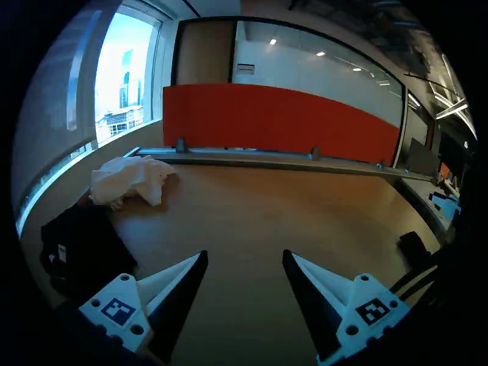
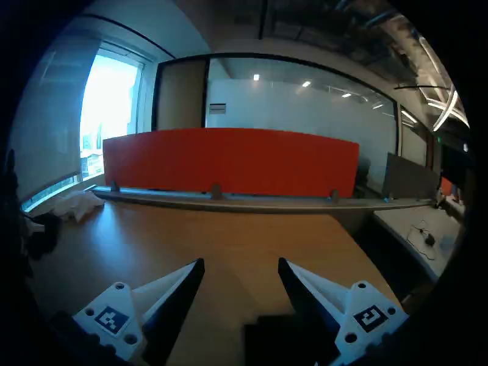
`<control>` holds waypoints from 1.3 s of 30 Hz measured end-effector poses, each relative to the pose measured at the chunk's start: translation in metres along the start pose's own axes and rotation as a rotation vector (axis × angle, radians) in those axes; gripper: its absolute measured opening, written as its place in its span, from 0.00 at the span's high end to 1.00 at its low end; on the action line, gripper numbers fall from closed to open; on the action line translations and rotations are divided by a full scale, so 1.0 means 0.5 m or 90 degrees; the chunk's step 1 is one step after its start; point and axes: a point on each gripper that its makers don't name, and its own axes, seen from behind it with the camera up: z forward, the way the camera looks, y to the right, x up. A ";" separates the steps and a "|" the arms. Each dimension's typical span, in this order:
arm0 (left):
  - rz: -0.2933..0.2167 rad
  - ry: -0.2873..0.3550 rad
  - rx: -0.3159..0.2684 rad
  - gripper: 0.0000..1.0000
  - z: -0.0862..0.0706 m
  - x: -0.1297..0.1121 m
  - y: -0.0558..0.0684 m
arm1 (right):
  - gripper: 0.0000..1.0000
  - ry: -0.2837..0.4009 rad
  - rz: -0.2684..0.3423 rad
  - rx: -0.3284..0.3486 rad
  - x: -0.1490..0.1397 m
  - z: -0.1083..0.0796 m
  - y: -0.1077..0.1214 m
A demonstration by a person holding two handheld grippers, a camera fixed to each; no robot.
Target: Fold towel
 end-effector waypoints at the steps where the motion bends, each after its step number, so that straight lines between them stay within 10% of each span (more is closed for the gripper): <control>1: -0.001 0.006 0.003 0.10 0.001 0.005 -0.003 | 0.06 0.007 0.005 -0.002 0.010 0.001 -0.006; 27: 0.031 0.183 0.048 0.09 -0.020 0.140 -0.050 | 0.06 0.091 -0.005 -0.018 0.107 0.031 -0.122; 39: 0.055 0.195 0.033 0.10 0.001 0.120 -0.035 | 0.06 0.089 -0.021 -0.022 0.089 0.031 -0.127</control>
